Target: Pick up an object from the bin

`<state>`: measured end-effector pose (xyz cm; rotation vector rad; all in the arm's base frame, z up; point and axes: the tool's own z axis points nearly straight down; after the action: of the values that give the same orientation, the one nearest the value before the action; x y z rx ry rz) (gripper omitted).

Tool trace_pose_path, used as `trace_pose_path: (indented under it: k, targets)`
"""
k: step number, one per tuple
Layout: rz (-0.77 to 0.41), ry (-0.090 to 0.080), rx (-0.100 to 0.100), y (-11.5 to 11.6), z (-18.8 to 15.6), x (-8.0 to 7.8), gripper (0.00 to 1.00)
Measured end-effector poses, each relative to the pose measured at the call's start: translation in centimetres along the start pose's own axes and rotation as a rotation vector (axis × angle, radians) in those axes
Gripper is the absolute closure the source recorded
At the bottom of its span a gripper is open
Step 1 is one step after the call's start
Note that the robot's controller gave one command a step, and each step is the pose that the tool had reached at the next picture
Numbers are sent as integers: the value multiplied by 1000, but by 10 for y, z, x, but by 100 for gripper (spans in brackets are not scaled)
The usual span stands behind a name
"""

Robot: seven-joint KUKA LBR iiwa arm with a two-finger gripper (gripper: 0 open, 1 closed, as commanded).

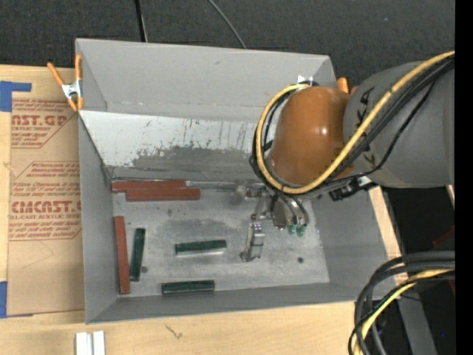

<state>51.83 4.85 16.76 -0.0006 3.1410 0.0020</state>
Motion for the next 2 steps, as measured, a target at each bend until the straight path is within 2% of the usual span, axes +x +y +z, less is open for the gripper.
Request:
trace_pose_path:
  k: [1,2]
  targets:
    - [34,-5,-1,46,75,-1,0]
    - [71,4,0,57,83,2,0]
